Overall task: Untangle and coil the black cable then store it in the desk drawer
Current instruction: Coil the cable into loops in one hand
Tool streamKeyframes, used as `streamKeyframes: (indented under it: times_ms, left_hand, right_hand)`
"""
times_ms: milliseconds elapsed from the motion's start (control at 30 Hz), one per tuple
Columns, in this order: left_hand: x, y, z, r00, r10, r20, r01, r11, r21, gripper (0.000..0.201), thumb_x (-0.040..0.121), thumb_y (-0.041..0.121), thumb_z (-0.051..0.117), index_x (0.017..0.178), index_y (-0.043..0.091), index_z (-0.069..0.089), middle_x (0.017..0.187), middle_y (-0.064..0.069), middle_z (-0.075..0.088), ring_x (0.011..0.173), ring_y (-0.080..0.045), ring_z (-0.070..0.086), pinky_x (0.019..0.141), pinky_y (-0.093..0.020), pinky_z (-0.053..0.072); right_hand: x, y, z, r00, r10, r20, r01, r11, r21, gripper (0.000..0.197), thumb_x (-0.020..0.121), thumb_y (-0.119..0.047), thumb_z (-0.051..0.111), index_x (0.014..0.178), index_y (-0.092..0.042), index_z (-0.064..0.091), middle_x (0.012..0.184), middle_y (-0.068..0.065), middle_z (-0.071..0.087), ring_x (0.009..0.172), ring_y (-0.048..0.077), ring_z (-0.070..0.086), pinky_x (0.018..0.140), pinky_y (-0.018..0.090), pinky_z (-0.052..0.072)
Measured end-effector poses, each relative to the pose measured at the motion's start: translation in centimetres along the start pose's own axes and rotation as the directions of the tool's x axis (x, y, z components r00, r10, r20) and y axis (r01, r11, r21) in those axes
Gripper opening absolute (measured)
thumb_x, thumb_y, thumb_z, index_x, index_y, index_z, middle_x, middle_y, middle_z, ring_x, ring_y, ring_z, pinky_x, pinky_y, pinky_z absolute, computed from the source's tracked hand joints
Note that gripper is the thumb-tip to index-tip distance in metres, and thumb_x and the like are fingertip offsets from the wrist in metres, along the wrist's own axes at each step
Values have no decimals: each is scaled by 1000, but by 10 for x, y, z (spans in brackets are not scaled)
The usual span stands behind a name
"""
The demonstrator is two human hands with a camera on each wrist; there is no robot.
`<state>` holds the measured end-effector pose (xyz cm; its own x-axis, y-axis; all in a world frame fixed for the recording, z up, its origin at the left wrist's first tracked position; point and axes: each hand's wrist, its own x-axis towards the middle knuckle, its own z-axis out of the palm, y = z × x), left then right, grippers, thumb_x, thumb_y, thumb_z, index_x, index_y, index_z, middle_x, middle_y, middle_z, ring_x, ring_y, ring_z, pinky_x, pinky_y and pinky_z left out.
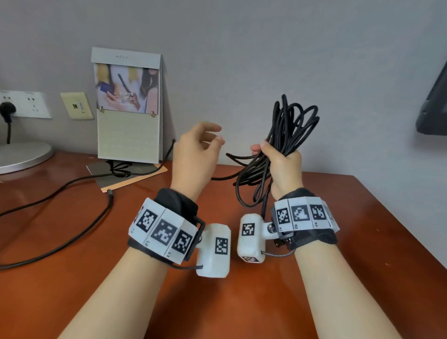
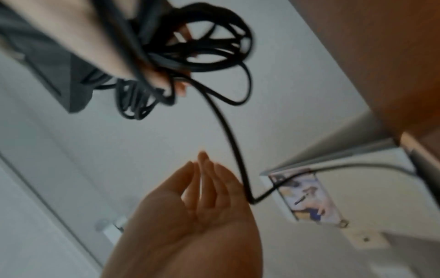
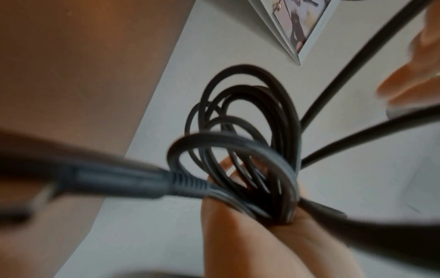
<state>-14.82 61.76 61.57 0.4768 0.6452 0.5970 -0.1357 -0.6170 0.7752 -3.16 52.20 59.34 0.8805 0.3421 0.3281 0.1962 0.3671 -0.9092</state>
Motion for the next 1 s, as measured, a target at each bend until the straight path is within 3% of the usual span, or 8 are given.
streamKeyframes:
  times_ms: [167,300,433,533,633,733,833,1000]
  left_hand:
    - [0,-28,2,973,136,-185,-40,894,447,36,80,22,70,112,13,54,110,-11,51,105,-27,45,85,-28,35]
    - [1,-37,6,976,-113,-185,146,974,174,38,86,33,64,109,8,46,95,-1,50,87,-20,52,73,-24,38]
    - [5,-44,5,937,-319,-143,320,947,-16,29,92,35,55,106,10,49,88,4,58,91,-27,63,84,-45,53]
    - [7,-47,3,905,-423,-40,419,905,-74,28,96,27,51,112,5,57,88,-3,66,77,-15,62,78,-35,56]
    - [4,-42,0,874,-480,77,486,860,-153,27,98,19,48,80,8,64,73,-2,66,77,-19,62,76,-29,54]
    - [3,-37,-1,901,-420,111,433,889,-148,29,99,17,45,78,9,63,72,0,69,84,-21,65,92,-38,50]
    - [3,-31,2,946,-302,119,317,939,-134,20,101,15,39,105,7,57,83,1,69,73,-14,65,87,-35,51]
    - [-6,-21,16,971,-168,173,196,966,-165,20,102,13,34,104,7,53,93,-2,68,84,-13,66,82,-25,54]
  right_hand:
    - [6,-4,-9,996,35,-76,-25,991,134,31,89,-6,57,59,-9,60,61,2,61,57,15,57,55,25,49]
    - [7,-7,-10,998,40,-50,-29,978,207,31,89,-6,58,58,-7,56,54,-1,57,55,15,54,54,26,48]
    - [5,-8,-8,1000,18,3,-19,978,206,32,90,-7,57,58,-5,53,56,2,53,52,12,50,53,23,46]
    - [3,-8,-7,999,-24,43,15,981,193,33,89,-7,57,56,-6,51,58,3,50,54,13,48,57,25,44]
    - [1,-9,-5,995,-50,90,35,987,159,32,88,-8,58,57,-9,50,58,2,49,56,14,46,60,26,42]
    - [-1,-10,-3,986,-54,157,39,994,99,32,88,-10,58,58,-8,50,55,1,49,55,13,46,64,27,42]
    - [-5,-9,1,978,-64,198,67,998,-9,32,89,-10,57,58,-4,51,57,2,50,57,11,50,71,25,45]
    - [-8,-4,7,972,-4,233,25,996,-87,33,88,-15,59,58,-2,54,60,2,55,63,14,54,73,34,44]
